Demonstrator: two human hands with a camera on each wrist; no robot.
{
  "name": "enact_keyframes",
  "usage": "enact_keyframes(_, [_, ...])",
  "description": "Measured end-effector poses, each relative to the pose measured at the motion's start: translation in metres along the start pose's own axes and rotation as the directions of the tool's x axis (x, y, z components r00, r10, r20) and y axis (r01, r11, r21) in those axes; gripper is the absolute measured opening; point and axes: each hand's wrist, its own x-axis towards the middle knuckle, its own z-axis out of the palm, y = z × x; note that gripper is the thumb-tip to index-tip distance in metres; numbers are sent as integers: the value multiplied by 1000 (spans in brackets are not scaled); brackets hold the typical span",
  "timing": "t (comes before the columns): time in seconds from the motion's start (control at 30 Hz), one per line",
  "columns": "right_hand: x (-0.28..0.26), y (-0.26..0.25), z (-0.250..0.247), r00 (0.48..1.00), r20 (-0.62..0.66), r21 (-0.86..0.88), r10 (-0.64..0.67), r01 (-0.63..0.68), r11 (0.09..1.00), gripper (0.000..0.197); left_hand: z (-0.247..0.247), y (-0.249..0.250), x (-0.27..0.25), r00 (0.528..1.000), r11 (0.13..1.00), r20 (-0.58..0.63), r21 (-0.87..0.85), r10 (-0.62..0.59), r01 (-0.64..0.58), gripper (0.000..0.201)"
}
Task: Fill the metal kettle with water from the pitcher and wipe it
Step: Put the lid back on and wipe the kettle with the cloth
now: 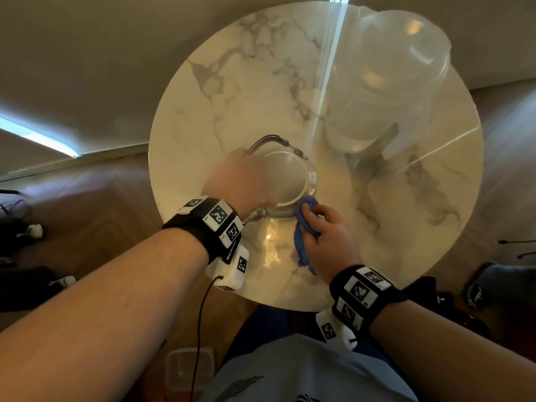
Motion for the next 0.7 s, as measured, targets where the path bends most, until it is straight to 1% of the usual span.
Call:
enact_keyframes(0.1, [-9,-10,14,999,-7,-67,-51,51,996,38,1,-2,2,1000,1000,-13,8,18,-18,85])
enact_keyframes(0.2, [-10,-25,34,991,33,-140,-133,137,981,41,2,-3,3,1000,1000,-17,22,20,-20,82])
enact_keyframes(0.23, [-10,-30,39,986,44,-154,-163,168,974,41,2,-3,3,1000,999,-17,24,22,-21,82])
enact_keyframes(0.3, [-10,-34,41,983,35,-127,-178,181,975,40,3,-4,3,1000,999,-15,23,23,-23,82])
enact_keyframes(0.37, [-12,-29,31,991,-9,-72,-135,134,988,39,4,-6,3,1000,999,-8,21,26,-25,84])
enact_keyframes(0.47, [-11,-19,16,992,-122,-7,-16,15,1000,36,5,-8,4,1000,999,-8,16,30,-30,85])
enact_keyframes(0.6, [-13,-23,25,990,-118,135,71,-55,989,31,5,-9,4,1000,999,-5,9,31,-31,86])
enact_keyframes(0.7, [-8,-24,23,966,-184,231,179,-135,964,36,5,-9,4,1000,999,2,18,31,-31,88])
